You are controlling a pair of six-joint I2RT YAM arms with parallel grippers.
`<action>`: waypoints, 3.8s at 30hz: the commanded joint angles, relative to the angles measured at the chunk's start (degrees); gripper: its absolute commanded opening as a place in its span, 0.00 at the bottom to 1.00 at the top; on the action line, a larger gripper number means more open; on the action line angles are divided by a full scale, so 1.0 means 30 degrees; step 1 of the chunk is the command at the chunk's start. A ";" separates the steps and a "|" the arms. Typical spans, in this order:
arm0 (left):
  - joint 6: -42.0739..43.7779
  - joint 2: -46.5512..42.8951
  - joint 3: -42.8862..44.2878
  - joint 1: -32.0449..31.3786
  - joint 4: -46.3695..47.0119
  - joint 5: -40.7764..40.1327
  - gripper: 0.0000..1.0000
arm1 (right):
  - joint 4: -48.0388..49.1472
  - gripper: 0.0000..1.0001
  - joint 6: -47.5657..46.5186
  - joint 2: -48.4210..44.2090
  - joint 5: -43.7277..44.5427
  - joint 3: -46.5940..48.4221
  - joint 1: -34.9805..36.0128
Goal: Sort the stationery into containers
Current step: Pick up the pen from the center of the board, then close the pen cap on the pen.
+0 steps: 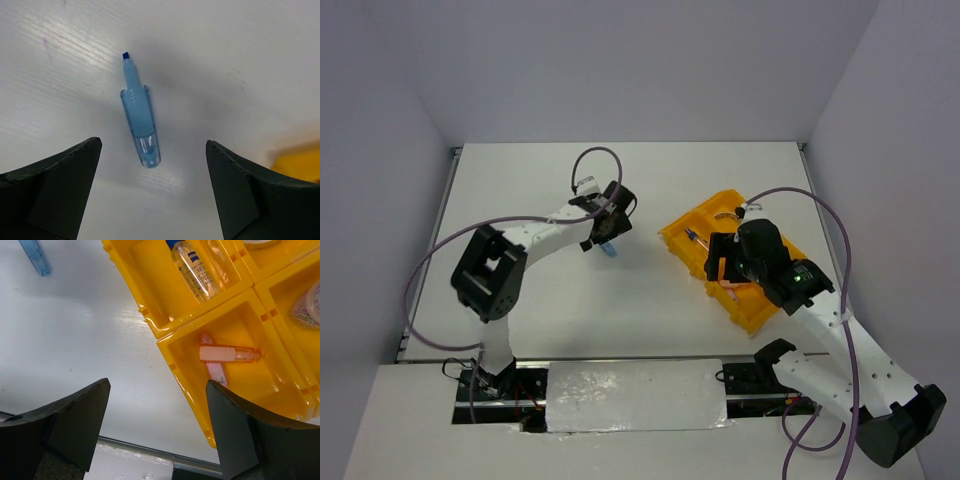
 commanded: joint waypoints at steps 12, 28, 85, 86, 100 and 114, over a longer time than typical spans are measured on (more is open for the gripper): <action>-0.1525 0.4683 0.3191 0.0204 -0.2905 -0.1189 0.92 | 0.1179 0.85 -0.0874 -0.0345 -0.0539 -0.0123 0.0413; -0.0558 0.1789 -0.3602 0.1434 0.3707 0.2148 0.00 | 0.3167 0.84 -0.0700 -0.0547 -0.3081 -0.0678 0.0735; 0.2859 -1.7346 -0.7973 -0.4249 0.4502 -0.0371 0.99 | 2.3504 0.00 0.1733 0.7687 -0.0472 -0.2228 1.0520; 0.4697 -1.7841 -0.7914 -0.4249 0.5377 -0.0223 0.99 | 2.3214 0.00 0.1850 0.6784 -0.1031 -0.2436 1.0259; 1.1896 -2.4558 -1.3509 -0.4161 1.7743 1.2633 0.99 | 2.1014 0.00 0.3346 0.0507 -1.0148 -0.3434 0.8909; 1.1454 -2.3236 -1.2601 -0.4161 1.9274 1.6097 0.47 | 2.1979 0.00 0.2526 0.0359 -1.2961 -0.3433 0.8938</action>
